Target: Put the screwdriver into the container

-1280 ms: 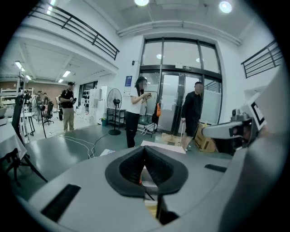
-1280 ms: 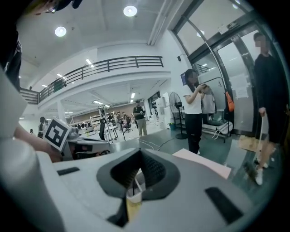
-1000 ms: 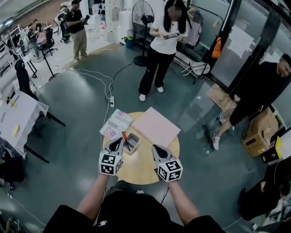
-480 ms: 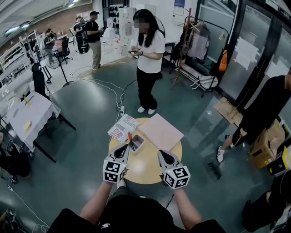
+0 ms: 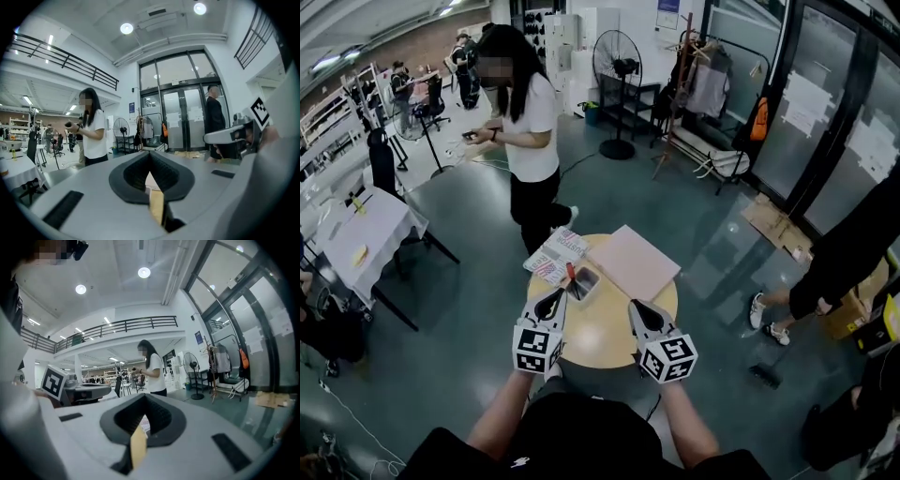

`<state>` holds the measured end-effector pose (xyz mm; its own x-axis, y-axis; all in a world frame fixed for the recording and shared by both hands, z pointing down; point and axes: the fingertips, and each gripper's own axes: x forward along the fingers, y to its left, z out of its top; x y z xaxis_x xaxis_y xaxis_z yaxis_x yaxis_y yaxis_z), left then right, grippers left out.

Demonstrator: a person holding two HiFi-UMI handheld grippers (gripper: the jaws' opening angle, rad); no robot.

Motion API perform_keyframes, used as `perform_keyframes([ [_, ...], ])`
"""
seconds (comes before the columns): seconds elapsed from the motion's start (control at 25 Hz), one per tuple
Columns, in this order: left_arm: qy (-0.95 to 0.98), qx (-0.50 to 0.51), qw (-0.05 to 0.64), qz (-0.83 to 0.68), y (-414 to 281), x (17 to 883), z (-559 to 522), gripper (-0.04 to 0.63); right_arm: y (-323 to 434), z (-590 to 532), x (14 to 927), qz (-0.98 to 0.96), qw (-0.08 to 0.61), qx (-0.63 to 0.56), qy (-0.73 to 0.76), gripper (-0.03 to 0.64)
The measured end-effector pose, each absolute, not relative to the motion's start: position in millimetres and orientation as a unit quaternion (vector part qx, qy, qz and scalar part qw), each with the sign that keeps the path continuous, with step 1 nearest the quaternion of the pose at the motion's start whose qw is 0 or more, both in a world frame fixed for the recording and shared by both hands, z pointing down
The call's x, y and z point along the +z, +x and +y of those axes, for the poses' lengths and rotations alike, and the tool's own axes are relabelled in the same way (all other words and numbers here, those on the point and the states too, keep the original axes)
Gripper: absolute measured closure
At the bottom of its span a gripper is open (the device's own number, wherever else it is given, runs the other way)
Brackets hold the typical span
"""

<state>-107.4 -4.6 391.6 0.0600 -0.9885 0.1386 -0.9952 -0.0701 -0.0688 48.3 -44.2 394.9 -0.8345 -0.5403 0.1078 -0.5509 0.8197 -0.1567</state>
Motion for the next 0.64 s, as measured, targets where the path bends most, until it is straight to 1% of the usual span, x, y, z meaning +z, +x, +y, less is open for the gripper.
perform_keyframes([
  [0.4, 0.724, 0.077, 0.020, -0.685, -107.6, 395.0, -6.6, 0.594, 47.1, -44.9, 393.7, -0.954, 0.031, 0.089, 0.286, 0.615],
  [0.64, 0.724, 0.075, 0.021, -0.686, -107.5, 382.5, -7.9, 0.594, 46.4, -46.3, 382.0, -0.954, 0.036, 0.088, 0.284, 0.615],
])
